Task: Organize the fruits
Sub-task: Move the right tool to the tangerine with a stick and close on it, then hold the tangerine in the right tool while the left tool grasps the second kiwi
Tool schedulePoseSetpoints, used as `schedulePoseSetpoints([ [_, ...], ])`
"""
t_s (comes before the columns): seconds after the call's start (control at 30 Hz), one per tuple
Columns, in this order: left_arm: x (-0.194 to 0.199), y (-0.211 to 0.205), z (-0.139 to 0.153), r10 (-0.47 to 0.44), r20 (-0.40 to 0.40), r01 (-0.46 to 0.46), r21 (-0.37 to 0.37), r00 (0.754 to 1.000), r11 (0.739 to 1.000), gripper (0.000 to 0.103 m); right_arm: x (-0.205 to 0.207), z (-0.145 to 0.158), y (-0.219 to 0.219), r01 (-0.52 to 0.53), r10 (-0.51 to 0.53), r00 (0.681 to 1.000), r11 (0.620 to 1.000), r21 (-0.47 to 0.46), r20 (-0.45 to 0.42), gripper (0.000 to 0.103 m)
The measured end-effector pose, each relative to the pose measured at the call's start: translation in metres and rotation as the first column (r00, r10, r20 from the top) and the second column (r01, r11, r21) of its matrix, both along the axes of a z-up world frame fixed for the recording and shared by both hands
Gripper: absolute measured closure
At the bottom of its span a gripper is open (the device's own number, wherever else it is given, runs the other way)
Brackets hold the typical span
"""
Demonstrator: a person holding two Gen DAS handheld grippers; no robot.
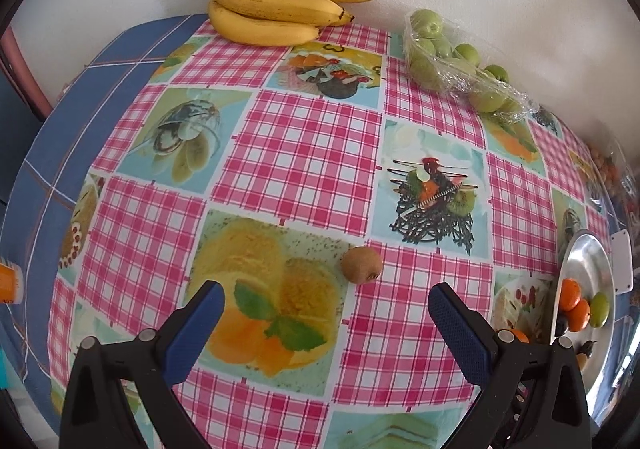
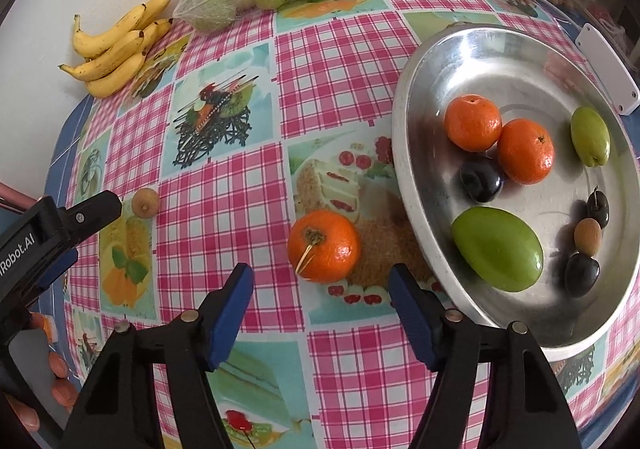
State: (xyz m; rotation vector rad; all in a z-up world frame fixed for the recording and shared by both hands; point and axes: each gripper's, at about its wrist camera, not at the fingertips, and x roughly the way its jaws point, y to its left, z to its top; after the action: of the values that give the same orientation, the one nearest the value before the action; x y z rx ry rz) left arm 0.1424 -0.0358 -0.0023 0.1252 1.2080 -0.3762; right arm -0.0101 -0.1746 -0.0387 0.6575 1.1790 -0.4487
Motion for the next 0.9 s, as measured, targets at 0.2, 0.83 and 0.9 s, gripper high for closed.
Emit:
schedulePoseSetpoints([
  [0.2, 0.004, -0.007, -0.004, 0.008, -0.002, -0.008, -0.012, 1.0, 1.0, 0.0, 0.0, -0.002, -0.004, 0.016, -0.016, 1.0, 1.0, -0.018, -0.005, 0.042],
  [0.83, 0.015, -0.014, -0.018, 0.019, -0.06, -0.025, -0.099, 0.998, 0.995, 0.023, 0.012, 0.005, -0.005, 0.002, -0.002, 0.998, 1.0, -0.011, 0.058, 0.064],
  [0.9, 0.015, -0.014, -0.022, 0.017, -0.072, -0.025, -0.113, 0.997, 0.993, 0.033, 0.014, 0.007, -0.005, -0.002, 0.002, 0.998, 1.0, -0.011, 0.066, 0.064],
])
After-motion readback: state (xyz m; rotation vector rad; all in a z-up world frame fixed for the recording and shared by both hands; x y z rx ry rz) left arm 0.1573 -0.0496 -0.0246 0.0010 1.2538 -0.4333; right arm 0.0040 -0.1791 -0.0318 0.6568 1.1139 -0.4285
